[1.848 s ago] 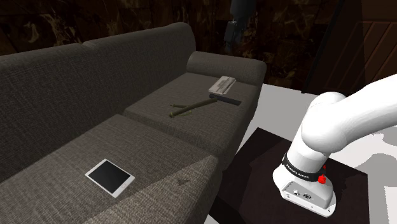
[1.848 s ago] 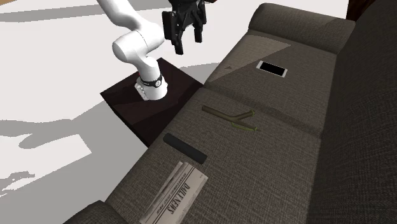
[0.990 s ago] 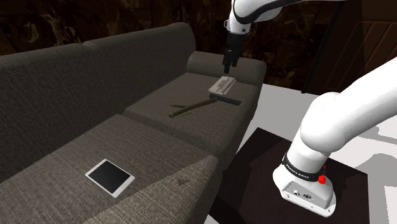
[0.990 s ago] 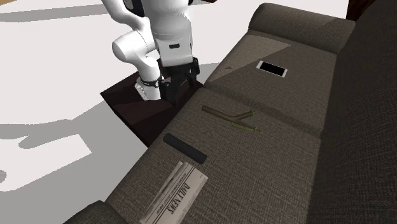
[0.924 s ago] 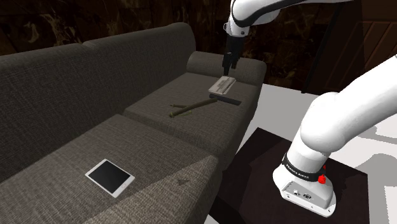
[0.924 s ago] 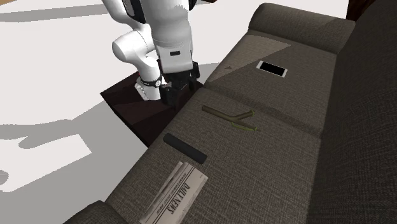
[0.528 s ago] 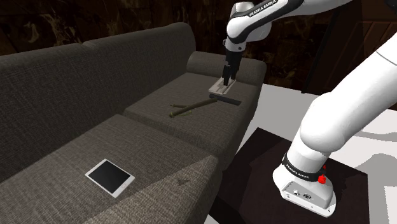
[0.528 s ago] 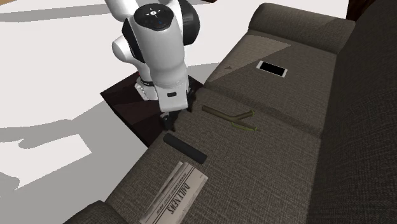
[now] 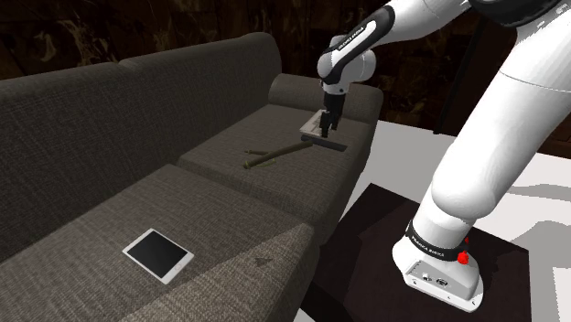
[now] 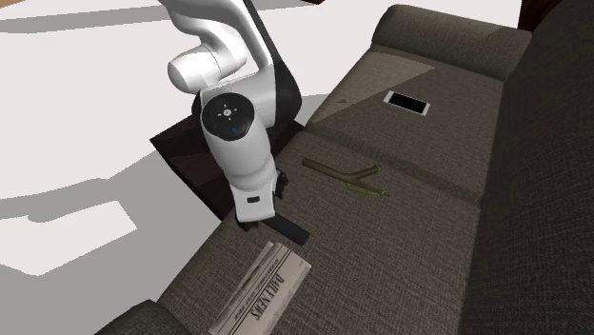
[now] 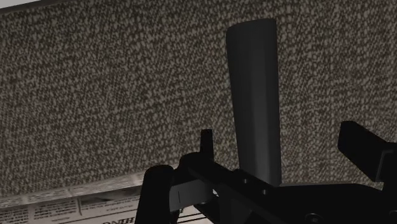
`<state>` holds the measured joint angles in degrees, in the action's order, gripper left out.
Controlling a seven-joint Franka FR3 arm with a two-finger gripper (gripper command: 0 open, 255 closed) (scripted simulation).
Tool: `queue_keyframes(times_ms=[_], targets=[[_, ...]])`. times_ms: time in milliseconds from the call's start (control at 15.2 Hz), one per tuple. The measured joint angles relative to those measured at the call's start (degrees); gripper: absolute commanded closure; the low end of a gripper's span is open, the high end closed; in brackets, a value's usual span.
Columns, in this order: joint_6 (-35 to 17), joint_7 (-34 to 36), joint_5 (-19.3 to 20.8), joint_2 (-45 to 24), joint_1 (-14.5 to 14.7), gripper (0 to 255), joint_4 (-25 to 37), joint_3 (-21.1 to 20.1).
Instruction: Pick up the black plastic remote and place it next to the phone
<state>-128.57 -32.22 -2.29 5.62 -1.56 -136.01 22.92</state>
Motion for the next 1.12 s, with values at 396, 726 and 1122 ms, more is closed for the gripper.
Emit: queue_keyframes(times_ms=[396, 726, 1122], targets=[[-4.91, -1.68, -2.13, -3.53, 0.25, 0, -1.89, 0.18], [-6.05, -2.13, -2.66, -4.33, 0.27, 0, -2.29, 0.21], [-6.17, -2.15, -2.64, -4.25, 0.21, 255, -2.22, 0.29]])
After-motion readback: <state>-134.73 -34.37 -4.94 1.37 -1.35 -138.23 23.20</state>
